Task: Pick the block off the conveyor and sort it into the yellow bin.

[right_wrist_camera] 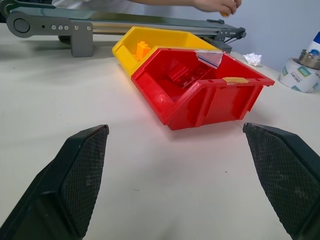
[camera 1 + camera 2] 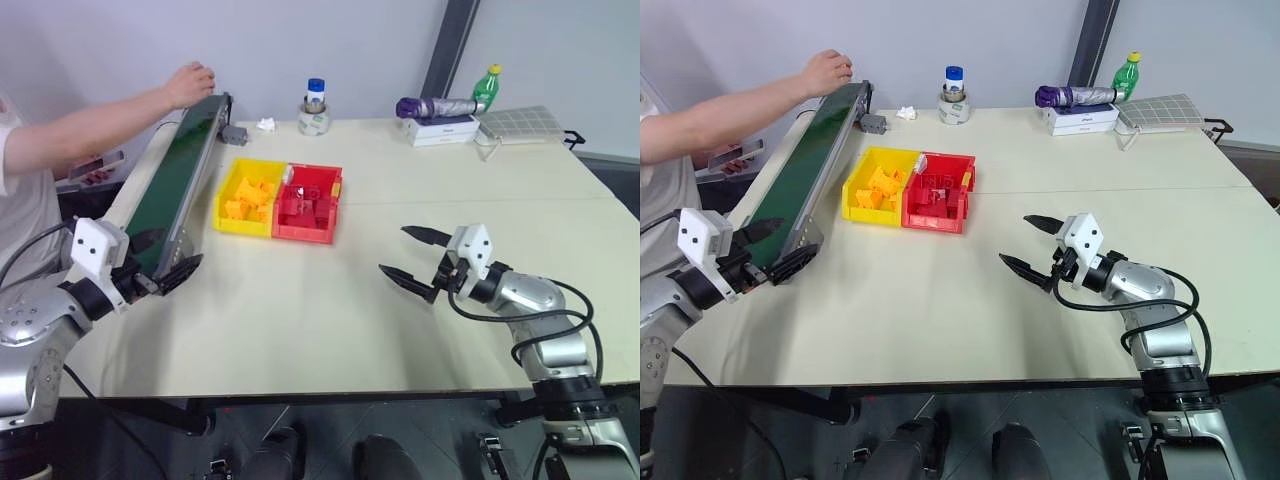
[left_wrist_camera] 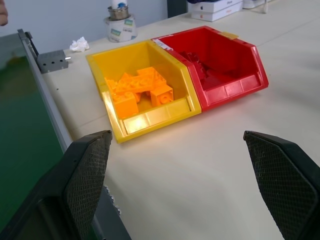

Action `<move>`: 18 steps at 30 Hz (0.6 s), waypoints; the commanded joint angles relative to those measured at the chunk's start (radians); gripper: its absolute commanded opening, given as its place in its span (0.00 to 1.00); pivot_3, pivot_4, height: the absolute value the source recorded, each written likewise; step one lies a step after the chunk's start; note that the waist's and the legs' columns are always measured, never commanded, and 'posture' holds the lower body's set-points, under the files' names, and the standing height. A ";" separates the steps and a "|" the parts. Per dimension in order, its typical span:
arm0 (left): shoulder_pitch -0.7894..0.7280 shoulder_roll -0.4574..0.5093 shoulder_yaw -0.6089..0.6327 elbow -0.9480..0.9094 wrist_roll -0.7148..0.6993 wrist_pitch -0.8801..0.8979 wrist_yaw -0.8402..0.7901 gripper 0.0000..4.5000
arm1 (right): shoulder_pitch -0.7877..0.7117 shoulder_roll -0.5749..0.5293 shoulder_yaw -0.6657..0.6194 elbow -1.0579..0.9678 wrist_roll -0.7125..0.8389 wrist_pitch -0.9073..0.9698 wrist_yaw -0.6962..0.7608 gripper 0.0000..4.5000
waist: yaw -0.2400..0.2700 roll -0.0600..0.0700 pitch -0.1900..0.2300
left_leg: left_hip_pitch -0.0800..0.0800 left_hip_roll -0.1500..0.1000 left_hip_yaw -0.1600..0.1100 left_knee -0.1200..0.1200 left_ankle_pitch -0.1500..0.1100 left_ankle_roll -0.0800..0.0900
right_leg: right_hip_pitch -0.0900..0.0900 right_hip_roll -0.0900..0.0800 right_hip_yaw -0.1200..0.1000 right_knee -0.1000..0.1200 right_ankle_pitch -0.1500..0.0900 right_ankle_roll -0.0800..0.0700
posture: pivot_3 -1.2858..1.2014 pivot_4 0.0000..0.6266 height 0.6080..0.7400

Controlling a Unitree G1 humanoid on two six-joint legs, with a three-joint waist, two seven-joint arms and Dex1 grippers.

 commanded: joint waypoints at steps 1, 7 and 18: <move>0.001 0.004 0.013 -0.021 -0.004 -0.024 -0.006 0.99 | -0.013 -0.008 -0.018 -0.027 0.012 -0.007 0.000 1.00 | 0.000 0.000 0.000 | 0.000 0.000 0.000 0.000 0.000 0.000 | 0.000 0.000 0.000 0.000 0.000 0.000 | 0.52 0.24 1.00; -0.009 0.002 0.013 -0.013 0.012 -0.043 0.012 0.99 | -0.013 -0.006 -0.018 -0.028 0.011 -0.007 -0.004 1.00 | 0.000 0.000 0.000 | 0.000 0.000 0.000 0.000 0.000 0.000 | 0.000 0.000 0.000 0.000 0.000 0.000 | 0.52 0.24 1.00; -0.007 0.004 0.009 -0.018 0.010 -0.038 0.002 0.99 | -0.012 -0.004 -0.017 -0.028 0.009 -0.012 -0.007 1.00 | 0.000 0.000 0.000 | 0.000 0.000 0.000 0.000 0.000 0.000 | 0.000 0.000 0.000 0.000 0.000 0.000 | 0.52 0.24 1.00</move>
